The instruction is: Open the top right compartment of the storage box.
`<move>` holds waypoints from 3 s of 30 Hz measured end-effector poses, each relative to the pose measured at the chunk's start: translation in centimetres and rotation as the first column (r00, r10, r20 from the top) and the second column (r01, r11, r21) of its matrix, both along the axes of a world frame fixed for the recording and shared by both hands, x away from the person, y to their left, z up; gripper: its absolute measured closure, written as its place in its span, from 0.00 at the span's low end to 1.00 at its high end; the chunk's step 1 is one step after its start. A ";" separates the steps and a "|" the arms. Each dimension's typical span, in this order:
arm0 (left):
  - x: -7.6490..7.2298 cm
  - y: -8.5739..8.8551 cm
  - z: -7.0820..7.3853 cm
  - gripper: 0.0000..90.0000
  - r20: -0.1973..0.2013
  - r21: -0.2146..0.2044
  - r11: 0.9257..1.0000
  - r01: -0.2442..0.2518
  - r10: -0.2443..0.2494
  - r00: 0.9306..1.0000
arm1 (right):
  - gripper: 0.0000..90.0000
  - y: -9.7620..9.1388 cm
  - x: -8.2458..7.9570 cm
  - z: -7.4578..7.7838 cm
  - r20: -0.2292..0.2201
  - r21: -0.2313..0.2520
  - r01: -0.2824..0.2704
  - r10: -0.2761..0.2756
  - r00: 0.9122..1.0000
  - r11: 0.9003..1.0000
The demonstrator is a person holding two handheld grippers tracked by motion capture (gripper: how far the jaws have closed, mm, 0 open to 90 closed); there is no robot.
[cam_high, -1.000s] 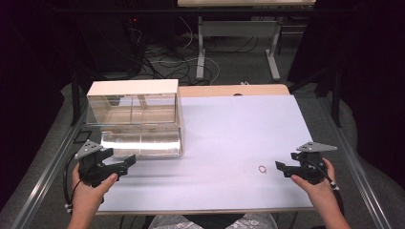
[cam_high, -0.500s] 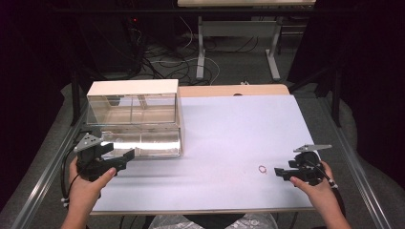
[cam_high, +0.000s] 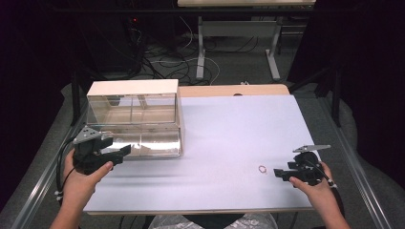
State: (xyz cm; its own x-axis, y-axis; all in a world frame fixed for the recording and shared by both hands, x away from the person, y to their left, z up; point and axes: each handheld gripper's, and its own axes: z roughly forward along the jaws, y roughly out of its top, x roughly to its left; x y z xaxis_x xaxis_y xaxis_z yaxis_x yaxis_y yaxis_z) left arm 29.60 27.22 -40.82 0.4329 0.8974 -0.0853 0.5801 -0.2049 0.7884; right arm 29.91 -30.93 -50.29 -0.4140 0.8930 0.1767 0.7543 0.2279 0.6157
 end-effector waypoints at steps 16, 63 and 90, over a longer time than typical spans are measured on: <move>1.2 0.7 1.4 0.48 -0.011 -0.020 1.000 -0.004 0.004 1.000 | 0.35 -0.1 0.0 -0.1 0.008 0.009 0.008 -0.008 1.000 1.000; 3.9 1.0 1.5 1.00 -0.029 -0.038 0.998 -0.053 0.052 0.998 | 0.35 0.0 0.1 -0.4 0.003 0.020 0.000 0.000 1.000 1.000; 3.5 1.1 2.1 1.00 -0.025 -0.039 0.998 -0.055 0.054 0.998 | 0.35 0.1 0.1 -0.6 0.009 0.021 -0.010 0.009 1.000 1.000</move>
State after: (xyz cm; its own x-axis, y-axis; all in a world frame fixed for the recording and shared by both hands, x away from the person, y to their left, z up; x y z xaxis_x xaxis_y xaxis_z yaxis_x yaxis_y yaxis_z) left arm 33.15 28.32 -38.72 0.3813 0.9152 -0.1308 0.6082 -0.1417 0.7810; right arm 30.03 -30.82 -50.86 -0.4240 0.8851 0.1916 0.7465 0.2218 0.6274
